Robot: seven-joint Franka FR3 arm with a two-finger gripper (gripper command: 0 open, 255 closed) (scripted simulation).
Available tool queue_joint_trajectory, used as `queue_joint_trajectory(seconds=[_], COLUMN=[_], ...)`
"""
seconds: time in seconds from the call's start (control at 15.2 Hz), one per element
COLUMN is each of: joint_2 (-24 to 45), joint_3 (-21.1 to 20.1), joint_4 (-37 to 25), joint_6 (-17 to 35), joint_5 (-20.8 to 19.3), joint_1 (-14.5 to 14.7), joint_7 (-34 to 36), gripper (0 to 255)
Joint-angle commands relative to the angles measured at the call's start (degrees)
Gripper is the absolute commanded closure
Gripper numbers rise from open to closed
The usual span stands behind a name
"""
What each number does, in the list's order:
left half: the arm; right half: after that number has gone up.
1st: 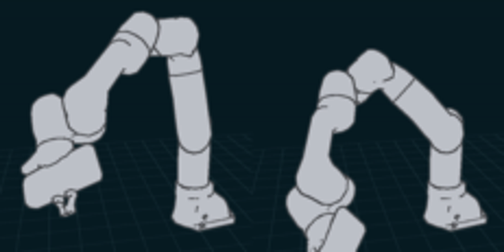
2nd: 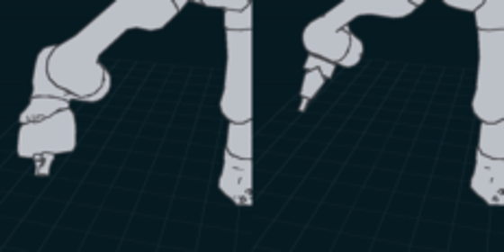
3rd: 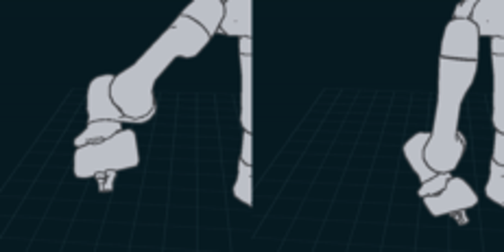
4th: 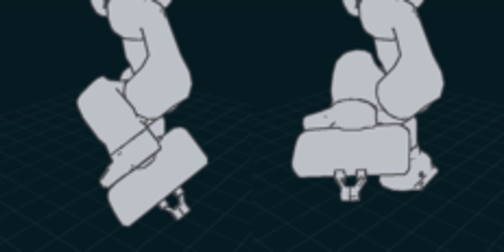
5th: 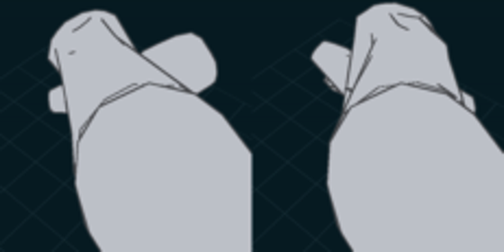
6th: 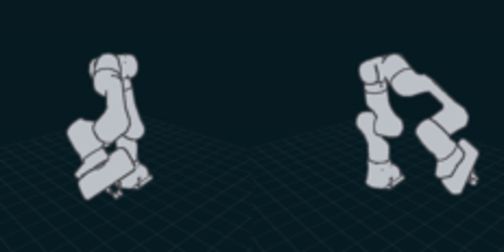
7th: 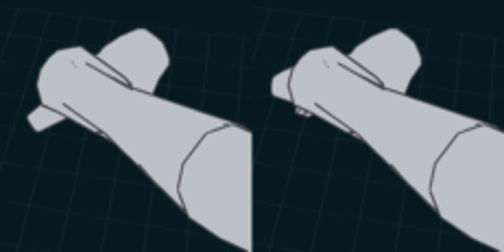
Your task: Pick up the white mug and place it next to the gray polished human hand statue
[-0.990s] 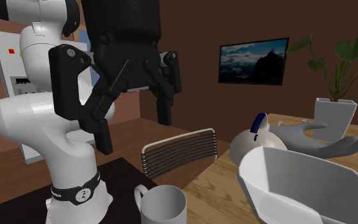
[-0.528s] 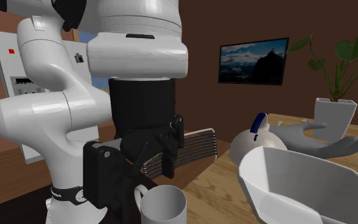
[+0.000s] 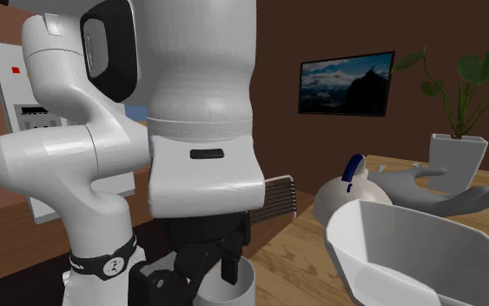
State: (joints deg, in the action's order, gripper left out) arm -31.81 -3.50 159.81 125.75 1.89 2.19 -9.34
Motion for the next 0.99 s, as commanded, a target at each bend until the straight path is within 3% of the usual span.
queue_joint_trajectory(seconds=[0.0,0.53,0.59,0.92], joint_2=[1.1,1.1,1.1,1.1], joint_3=[0.0,0.0,0.0,0.0], joint_4=[1.3,1.3,1.3,1.3], joint_6=[2.4,2.4,2.4,2.4], joint_5=[0.0,0.0,0.0,0.0], joint_1=[-0.1,-0.1,-0.1,-0.1], joint_7=[-0.1,-0.1,-0.1,-0.1], gripper=[0,0,255,255])
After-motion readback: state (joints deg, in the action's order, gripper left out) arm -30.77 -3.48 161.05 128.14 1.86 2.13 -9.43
